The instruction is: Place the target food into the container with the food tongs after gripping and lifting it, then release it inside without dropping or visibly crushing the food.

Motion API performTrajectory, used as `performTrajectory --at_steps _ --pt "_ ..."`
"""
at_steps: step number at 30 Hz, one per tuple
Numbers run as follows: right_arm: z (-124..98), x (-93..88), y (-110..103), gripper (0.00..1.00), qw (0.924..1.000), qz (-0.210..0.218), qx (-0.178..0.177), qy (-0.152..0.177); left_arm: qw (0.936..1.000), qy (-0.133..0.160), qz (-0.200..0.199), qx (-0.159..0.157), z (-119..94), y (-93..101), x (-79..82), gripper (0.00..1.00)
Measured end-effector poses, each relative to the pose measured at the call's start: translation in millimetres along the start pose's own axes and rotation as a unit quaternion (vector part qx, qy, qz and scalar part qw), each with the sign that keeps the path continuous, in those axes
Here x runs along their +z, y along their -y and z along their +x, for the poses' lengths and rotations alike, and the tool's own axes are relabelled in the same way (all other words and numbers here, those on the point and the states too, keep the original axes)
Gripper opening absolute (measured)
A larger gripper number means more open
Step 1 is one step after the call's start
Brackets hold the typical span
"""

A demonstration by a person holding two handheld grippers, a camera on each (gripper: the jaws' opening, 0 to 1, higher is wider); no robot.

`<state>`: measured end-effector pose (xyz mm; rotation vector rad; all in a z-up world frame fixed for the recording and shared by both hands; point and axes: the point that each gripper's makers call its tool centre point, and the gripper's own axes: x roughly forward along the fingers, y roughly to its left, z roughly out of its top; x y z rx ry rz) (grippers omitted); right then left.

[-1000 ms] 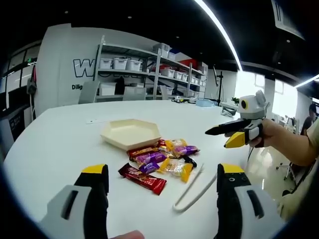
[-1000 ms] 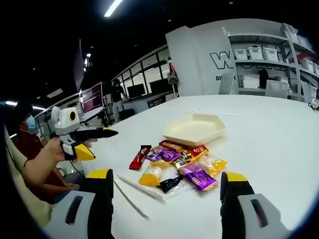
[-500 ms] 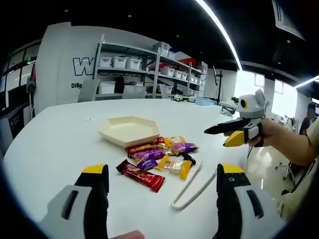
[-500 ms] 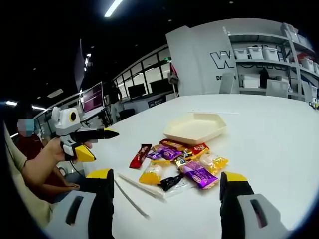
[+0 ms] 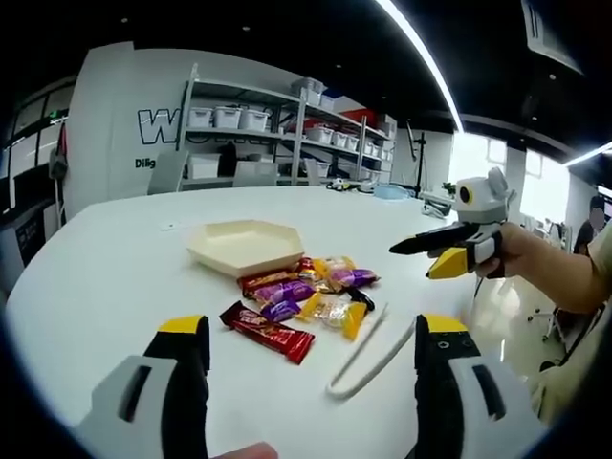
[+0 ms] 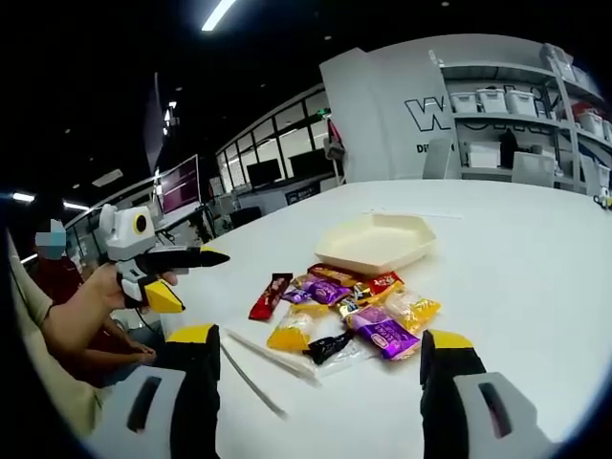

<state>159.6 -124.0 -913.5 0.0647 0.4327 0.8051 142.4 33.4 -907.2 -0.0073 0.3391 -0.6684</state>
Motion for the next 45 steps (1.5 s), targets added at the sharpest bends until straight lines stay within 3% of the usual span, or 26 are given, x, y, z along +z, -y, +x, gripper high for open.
performTrajectory --at_steps 19,36,45 --pt "6 -15.6 -19 0.77 0.9987 -0.023 0.042 -0.013 0.9998 -0.012 0.009 -0.013 0 7.8 -14.6 0.81" --pt "17 -35.0 -48 0.66 0.9906 -0.056 0.118 -0.039 0.9973 -0.044 0.042 -0.042 3 24.2 -36.6 0.59" --pt "22 -45.8 -51 0.6 0.9867 -0.073 0.133 -0.058 0.9944 -0.067 0.062 -0.053 10 29.2 -49.5 0.49"
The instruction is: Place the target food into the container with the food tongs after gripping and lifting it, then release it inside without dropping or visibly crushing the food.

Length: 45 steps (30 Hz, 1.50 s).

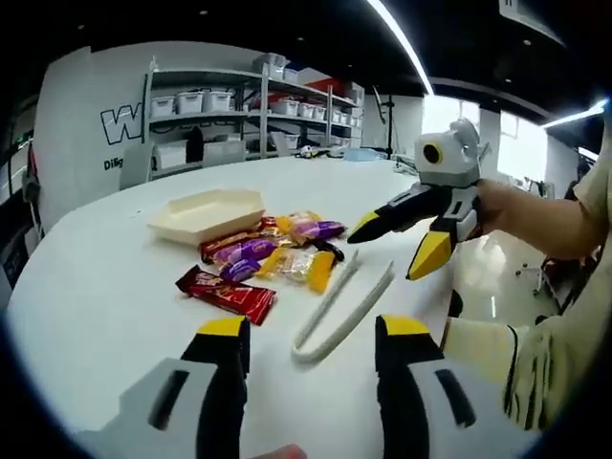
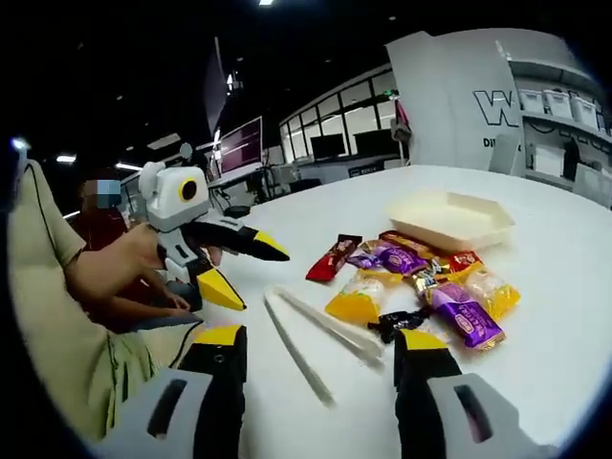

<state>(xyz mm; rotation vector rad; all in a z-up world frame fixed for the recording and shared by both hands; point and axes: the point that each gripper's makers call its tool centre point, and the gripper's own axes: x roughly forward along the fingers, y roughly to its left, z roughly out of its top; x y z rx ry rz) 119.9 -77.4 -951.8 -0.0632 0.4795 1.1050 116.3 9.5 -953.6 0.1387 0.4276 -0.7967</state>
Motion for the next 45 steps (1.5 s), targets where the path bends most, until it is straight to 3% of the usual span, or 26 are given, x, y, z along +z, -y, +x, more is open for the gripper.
performTrajectory --at_steps 4,15,33,45 --pt "2 -2.6 1 0.57 1.0 -0.005 0.002 -0.007 0.9999 -0.009 0.004 -0.011 3 4.7 -4.6 0.41" --pt "7 -9.0 0 0.53 0.9996 -0.016 0.007 -0.021 0.9995 -0.021 0.013 -0.021 9 10.4 -10.0 0.32" --pt "2 -15.1 3 0.47 0.9993 -0.022 0.005 -0.028 0.9992 -0.025 0.017 -0.026 6 15.5 -10.8 0.29" --pt "1 -19.7 3 0.46 0.999 -0.026 0.005 -0.035 0.9977 -0.029 0.018 -0.059 1 32.2 -11.2 0.29"
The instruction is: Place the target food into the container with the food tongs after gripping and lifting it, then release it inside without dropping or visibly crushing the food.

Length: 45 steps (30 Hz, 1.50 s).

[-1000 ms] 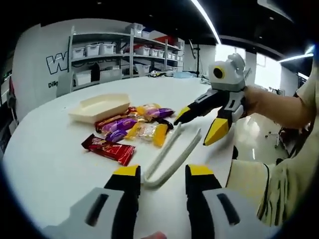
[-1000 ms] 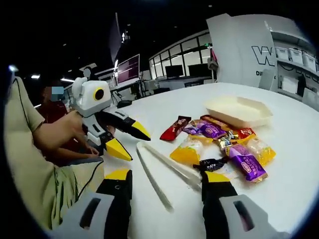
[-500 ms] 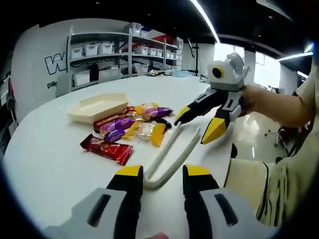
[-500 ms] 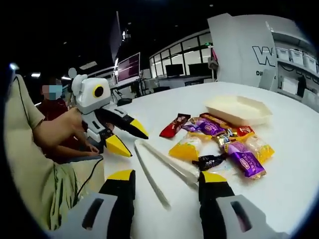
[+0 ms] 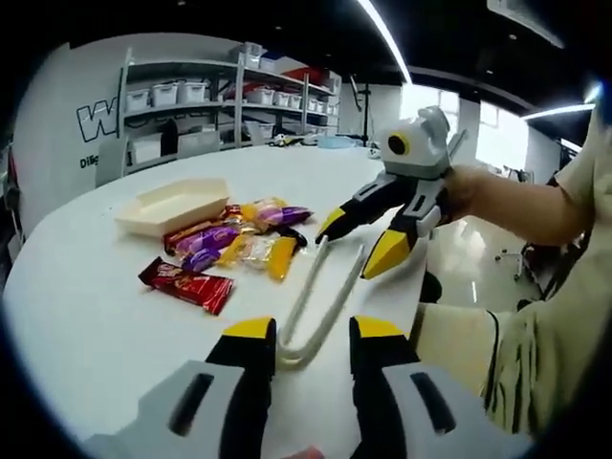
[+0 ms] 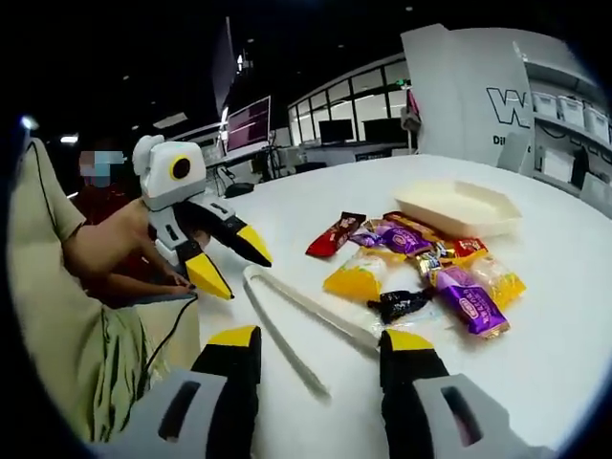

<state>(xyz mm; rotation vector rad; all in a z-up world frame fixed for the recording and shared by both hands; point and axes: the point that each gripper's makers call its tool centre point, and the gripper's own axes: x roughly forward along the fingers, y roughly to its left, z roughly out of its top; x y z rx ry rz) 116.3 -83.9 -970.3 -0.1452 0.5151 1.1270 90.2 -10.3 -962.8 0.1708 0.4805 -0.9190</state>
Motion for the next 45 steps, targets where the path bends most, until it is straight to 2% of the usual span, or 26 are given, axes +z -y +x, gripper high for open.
performTrajectory --at_steps 5,11,15,17,20,26,29,32,35,45 --pt "-1 -1.3 1 0.46 1.0 0.004 -0.002 -0.001 0.9997 -0.001 0.0 -0.023 1 9.8 1.7 0.26" --pt "-10 -2.2 6 0.47 0.9998 0.013 -0.013 0.007 0.9995 -0.001 0.004 -0.032 3 15.0 3.5 0.3" --pt "-18 -1.7 7 0.46 0.9996 0.013 -0.021 0.01 0.9986 -0.01 0.004 -0.051 5 23.2 2.5 0.25" --pt "-21 -1.2 5 0.45 0.9996 0.012 -0.022 0.011 0.9988 -0.008 0.011 -0.047 6 23.3 3.7 0.27" --pt "-25 -0.4 1 0.44 0.9996 0.008 -0.024 0.014 0.9993 0.011 0.0 -0.035 3 13.8 12.8 0.27" --pt "-28 -3.6 -8 0.42 0.9997 -0.004 -0.023 0.007 0.9998 -0.011 0.009 -0.017 6 2.0 5.2 0.28" --pt "-28 -5.2 -13 0.4 0.9997 -0.007 -0.021 0.007 0.9992 -0.026 0.008 -0.028 9 7.8 -2.1 0.27" --pt "-27 -7.6 -12 0.39 0.9997 -0.011 -0.024 0.002 0.9993 -0.023 0.01 -0.028 9 9.5 -0.3 0.29" --pt "-25 -10.8 -9 0.39 0.9994 -0.012 -0.03 -0.006 0.9989 -0.028 0.009 -0.037 9 14.0 -0.1 0.26" --pt "-20 -10.6 0 0.36 0.9988 -0.019 -0.043 -0.017 0.9974 -0.033 0.007 -0.064 12 28.6 -0.1 0.26"
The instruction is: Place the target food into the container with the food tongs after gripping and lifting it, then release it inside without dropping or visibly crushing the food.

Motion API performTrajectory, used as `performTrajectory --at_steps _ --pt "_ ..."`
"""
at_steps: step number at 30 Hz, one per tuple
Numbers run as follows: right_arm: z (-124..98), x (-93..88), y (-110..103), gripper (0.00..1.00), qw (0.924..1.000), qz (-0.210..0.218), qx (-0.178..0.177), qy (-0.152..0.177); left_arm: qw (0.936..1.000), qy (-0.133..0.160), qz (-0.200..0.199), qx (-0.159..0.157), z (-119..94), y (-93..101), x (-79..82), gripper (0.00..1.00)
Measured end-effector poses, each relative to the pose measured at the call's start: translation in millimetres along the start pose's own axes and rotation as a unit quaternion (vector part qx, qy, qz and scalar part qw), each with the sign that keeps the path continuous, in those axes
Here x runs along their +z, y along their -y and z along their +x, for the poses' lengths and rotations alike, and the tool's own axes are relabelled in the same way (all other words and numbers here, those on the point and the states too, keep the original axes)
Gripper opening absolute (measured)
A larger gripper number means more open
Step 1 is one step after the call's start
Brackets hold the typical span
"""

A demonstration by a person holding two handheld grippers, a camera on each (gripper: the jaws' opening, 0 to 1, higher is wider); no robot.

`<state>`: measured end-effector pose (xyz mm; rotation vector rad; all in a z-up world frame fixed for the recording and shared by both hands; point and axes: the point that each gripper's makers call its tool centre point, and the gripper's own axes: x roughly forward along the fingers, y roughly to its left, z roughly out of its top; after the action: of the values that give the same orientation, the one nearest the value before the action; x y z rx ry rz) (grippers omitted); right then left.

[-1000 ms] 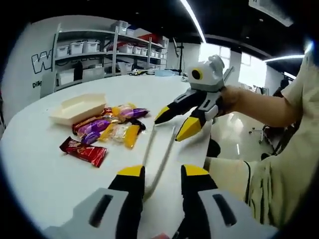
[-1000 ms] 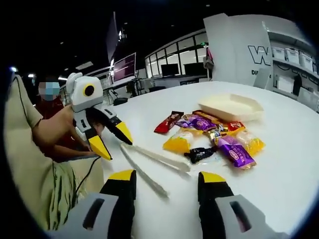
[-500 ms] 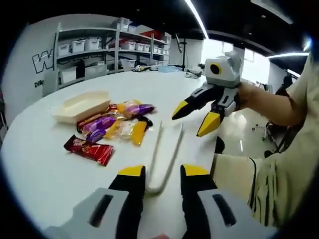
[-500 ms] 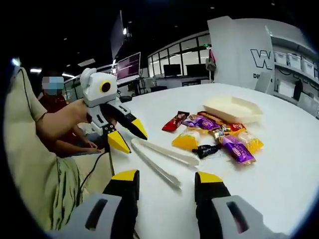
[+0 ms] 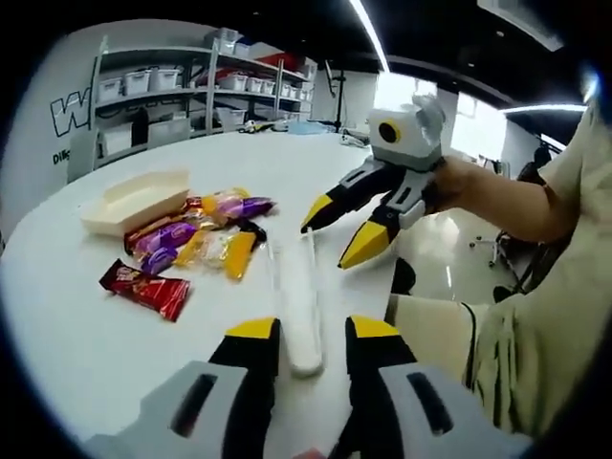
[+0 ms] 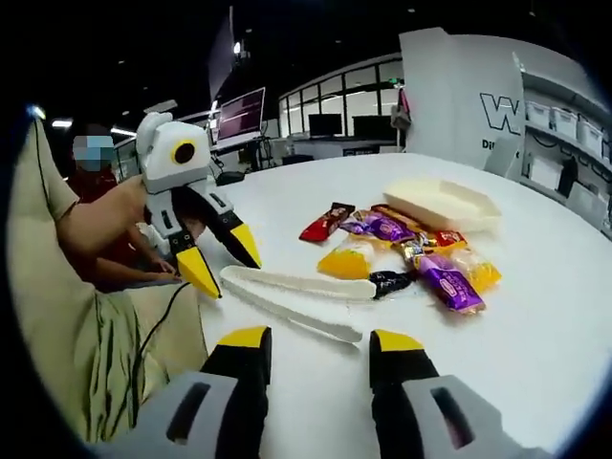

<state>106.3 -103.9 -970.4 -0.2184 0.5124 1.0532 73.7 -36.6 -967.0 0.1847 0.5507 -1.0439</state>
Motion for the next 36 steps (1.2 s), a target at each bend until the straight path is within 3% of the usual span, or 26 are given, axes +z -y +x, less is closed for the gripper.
performTrajectory --at_steps 8,17,23,36 --pt "-1 1.4 5 0.33 0.9999 0.002 -0.009 -0.006 0.9999 0.002 -0.001 -0.016 6 8.7 4.7 0.26" --pt "-5 -2.2 9 0.3 0.9992 0.032 -0.019 -0.017 0.9991 0.006 -0.009 -0.04 13 18.6 8.4 0.26" --pt "-6 3.0 7 0.31 0.9987 0.049 -0.013 -0.004 0.9986 0.01 -0.015 -0.05 19 25.5 10.1 0.25" --pt "-6 1.8 9 0.27 0.9974 0.069 -0.017 -0.012 0.9965 0.015 -0.014 -0.081 34 45.3 17.2 0.25"
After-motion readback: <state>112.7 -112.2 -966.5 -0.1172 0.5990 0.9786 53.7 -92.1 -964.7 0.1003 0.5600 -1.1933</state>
